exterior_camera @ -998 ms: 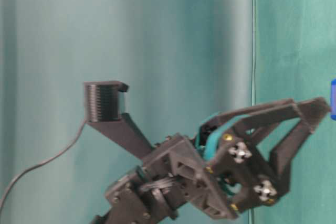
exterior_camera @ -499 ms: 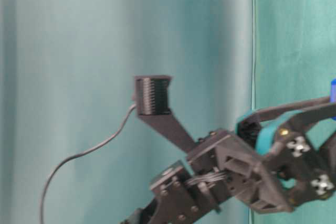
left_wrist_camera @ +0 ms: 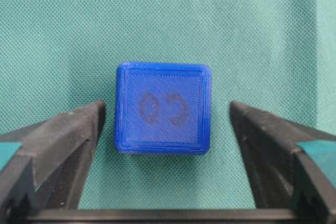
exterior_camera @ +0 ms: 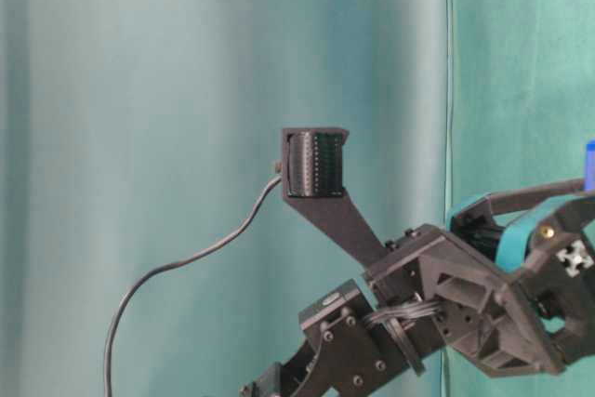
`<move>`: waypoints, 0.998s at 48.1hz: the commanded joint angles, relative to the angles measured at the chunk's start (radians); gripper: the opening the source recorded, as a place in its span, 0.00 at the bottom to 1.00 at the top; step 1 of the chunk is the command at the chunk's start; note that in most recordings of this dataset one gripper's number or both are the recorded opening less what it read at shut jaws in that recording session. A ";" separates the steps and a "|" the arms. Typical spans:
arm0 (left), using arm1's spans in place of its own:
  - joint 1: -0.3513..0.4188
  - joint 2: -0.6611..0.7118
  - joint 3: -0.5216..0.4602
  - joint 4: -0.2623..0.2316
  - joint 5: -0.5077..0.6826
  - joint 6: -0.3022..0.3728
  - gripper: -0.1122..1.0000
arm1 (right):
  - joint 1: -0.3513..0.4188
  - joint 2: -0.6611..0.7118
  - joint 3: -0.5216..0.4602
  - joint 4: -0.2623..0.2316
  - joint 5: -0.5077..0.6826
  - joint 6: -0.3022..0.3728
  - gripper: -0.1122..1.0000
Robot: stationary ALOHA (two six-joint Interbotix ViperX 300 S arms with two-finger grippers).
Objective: Handover the blue block to the right arm after grasping it with the left arm, then place it in the designated position.
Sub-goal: 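Close the left gripper on the blue cube, then lift the blue cube with the left gripper and raise it toward center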
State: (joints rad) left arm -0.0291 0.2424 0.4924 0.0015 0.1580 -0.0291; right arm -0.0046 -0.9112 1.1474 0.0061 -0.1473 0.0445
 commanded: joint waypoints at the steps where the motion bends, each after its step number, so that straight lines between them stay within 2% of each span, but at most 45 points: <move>1: -0.002 -0.014 -0.012 0.000 -0.006 0.000 0.93 | -0.002 0.006 -0.025 0.002 -0.005 0.000 0.94; 4: -0.002 -0.014 -0.012 0.000 -0.005 0.000 0.83 | -0.002 0.006 -0.025 0.002 -0.005 0.000 0.94; 10: -0.002 -0.015 -0.009 0.002 0.006 0.000 0.53 | -0.002 0.006 -0.026 0.002 -0.005 0.000 0.94; 11: -0.002 -0.015 -0.009 0.002 0.011 0.000 0.52 | -0.002 0.006 -0.026 0.002 -0.005 0.000 0.94; 36: 0.005 -0.031 -0.015 0.002 0.023 0.003 0.52 | -0.002 0.006 -0.026 0.002 -0.005 0.000 0.94; 48: 0.005 -0.124 -0.046 0.003 0.137 0.005 0.52 | -0.002 0.006 -0.026 0.002 -0.005 0.000 0.94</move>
State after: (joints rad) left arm -0.0276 0.1933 0.4786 0.0015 0.2623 -0.0276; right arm -0.0046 -0.9112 1.1474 0.0061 -0.1473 0.0445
